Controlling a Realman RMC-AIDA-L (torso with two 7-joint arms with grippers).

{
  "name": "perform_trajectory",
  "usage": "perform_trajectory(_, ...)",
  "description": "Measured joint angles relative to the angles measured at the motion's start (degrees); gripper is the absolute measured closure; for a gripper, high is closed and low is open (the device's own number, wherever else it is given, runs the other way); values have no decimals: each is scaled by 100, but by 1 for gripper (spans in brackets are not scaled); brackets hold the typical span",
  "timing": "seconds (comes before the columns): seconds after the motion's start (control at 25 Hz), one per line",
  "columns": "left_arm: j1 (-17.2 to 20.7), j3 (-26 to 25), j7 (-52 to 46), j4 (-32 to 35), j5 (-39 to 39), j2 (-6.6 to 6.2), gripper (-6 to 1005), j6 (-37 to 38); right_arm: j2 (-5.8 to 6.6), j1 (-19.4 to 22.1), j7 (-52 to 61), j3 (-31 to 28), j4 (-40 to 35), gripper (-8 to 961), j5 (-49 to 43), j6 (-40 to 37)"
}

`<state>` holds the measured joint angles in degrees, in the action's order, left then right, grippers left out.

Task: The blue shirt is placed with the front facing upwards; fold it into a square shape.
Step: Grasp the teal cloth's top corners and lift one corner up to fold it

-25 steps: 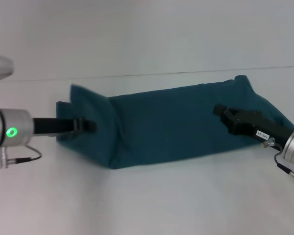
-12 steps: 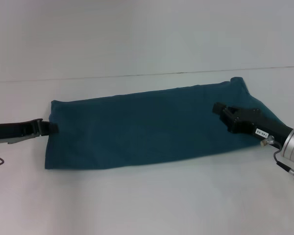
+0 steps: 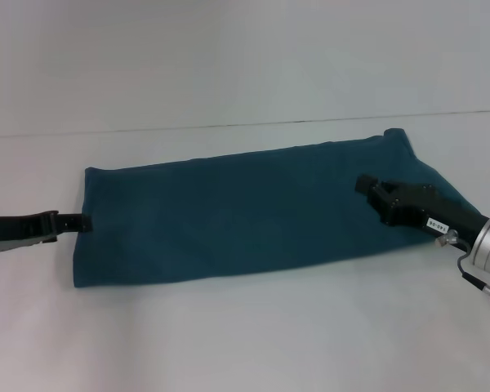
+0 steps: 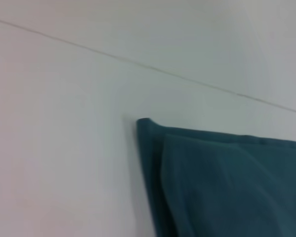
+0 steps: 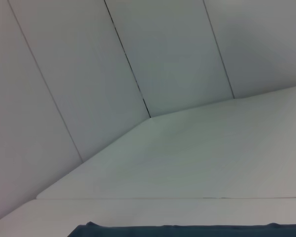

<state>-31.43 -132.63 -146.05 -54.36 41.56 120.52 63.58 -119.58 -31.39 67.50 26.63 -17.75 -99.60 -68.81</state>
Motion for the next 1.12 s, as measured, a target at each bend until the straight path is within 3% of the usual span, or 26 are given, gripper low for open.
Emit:
perform_trajectory(0.08,22,-14,-27,-116,-101,60,515,2,0,1,0,0,0,925,1,6)
perform_trajectory(0.2,17,-33,-89,-167,-208,115,246,-11,0,-13,0,0,1,926,-1,38)
perform_trajectory(0.72,-161,17,-542,124,-709,68,201,155,-4,-52,0,0,-21,923,-7,109)
perform_trajectory(1.12,-427,-35,-547,643,-716,-47,205,191,-3,-78,0,0,-12,924,-7,177)
